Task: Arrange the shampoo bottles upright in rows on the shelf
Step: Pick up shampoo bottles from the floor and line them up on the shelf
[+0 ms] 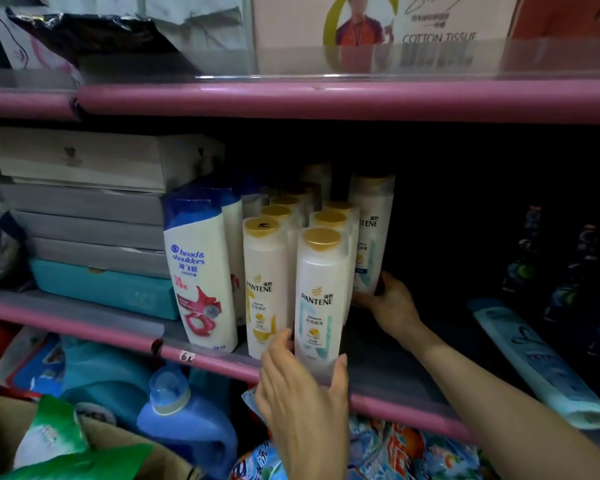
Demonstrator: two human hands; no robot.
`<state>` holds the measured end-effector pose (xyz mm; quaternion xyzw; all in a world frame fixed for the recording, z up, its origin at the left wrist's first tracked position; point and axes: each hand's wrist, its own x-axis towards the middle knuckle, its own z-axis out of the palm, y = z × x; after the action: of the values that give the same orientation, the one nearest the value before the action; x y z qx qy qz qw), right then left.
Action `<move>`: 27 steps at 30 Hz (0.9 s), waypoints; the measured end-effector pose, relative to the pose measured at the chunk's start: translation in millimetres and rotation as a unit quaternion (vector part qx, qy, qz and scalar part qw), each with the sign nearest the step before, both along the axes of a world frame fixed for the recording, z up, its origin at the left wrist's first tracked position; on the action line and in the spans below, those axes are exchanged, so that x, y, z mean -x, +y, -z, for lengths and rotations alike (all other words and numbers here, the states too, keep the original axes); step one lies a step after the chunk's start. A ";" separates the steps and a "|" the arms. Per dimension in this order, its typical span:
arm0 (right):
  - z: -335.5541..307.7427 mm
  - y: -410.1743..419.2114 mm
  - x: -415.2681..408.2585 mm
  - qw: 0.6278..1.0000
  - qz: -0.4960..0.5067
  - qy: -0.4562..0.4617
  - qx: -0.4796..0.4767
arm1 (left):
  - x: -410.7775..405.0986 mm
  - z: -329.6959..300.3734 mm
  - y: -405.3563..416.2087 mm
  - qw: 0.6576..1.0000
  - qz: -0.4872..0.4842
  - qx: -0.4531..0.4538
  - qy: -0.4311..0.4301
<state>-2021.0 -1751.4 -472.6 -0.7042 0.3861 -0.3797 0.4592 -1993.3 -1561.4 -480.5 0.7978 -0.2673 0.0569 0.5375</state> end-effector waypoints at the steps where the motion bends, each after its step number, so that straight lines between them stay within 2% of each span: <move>1: 0.7 -2.4 -4.3 1.000 0.000 0.009 0.002 | -1.1 2.0 -0.2 1.000 0.000 0.003 0.003; 9: 1.3 -12.6 -20.8 0.997 0.001 0.075 0.027 | -1.4 7.7 -3.2 0.998 -0.006 0.055 0.000; 14: 1.5 -13.4 -19.9 0.996 -0.025 0.081 0.036 | -1.4 8.6 -4.3 0.998 -0.013 0.051 -0.016; 20: -4.9 -10.0 -16.1 0.996 -0.058 0.075 0.003 | -2.8 8.6 -0.2 0.999 -0.002 0.050 -0.014; 24: -23.0 -11.1 5.2 0.975 -0.117 0.173 -0.074 | -1.6 5.8 1.1 0.999 0.003 0.047 0.009; 27: -27.3 1.1 16.0 0.978 -0.080 0.191 -0.026 | -0.5 5.6 1.6 0.999 0.004 0.046 0.010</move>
<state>-2037.0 -1750.2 -445.3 -0.7800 0.4188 -0.1901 0.4243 -1992.8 -1559.8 -486.1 0.7718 -0.2623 0.0591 0.5763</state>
